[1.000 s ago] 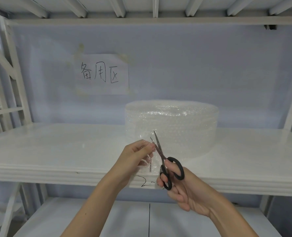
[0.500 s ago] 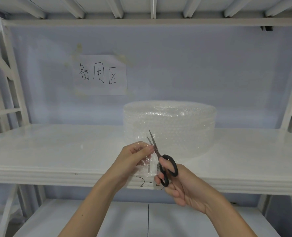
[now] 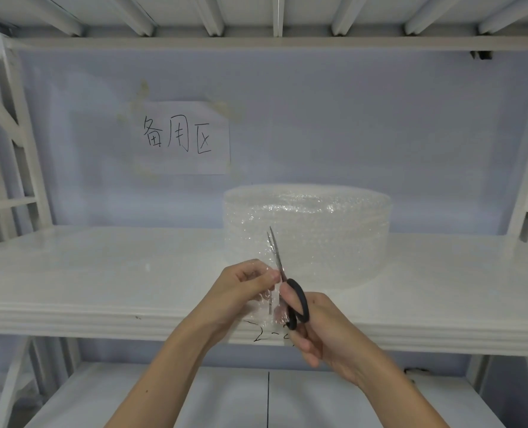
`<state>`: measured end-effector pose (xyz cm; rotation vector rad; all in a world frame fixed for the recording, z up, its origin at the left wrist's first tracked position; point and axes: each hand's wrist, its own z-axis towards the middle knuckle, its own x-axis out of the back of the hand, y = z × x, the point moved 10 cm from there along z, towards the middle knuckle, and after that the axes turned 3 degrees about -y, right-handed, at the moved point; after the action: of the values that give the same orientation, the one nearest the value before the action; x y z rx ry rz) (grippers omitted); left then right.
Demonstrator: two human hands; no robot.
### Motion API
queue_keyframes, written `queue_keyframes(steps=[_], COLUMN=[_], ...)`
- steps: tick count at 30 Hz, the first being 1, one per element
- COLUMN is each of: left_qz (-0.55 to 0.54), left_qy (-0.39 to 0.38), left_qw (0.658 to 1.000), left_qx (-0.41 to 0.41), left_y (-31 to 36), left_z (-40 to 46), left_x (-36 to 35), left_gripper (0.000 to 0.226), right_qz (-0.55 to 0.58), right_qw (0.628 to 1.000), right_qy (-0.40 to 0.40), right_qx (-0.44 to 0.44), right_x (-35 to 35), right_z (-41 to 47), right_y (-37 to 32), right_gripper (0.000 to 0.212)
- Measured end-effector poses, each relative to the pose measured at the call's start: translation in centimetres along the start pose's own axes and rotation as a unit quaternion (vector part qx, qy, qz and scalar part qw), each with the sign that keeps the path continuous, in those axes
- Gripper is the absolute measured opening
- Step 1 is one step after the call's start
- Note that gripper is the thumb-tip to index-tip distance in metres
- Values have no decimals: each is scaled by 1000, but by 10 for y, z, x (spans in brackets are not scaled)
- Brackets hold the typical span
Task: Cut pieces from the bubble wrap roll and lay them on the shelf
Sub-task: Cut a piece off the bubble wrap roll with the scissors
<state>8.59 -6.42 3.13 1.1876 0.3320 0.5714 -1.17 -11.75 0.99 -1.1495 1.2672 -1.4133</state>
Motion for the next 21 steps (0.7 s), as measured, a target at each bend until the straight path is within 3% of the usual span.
queue_keyframes(steps=[6,13,18,21], left_qz=[32,52,4,12], left_qy=[-13,-11,57,113], left_qw=[999,999,998,993], left_qx=[-16,-9,3,-18], left_y=[3,7,15,26], left_z=[0,-3,-4,-4], left_x=[-2,-5,8,18], left_gripper=[35,13,35,32], right_qz=[-1,1,19,22], right_qw=[1000,1000,1000,1000], right_qy=[-19,0,2,4], right_qx=[13,6,0,0], right_x=[2,6,5,6], right_z=[6,2,2,1], right_y=[-3,-2,1,0], right_gripper=[62,52,48,46])
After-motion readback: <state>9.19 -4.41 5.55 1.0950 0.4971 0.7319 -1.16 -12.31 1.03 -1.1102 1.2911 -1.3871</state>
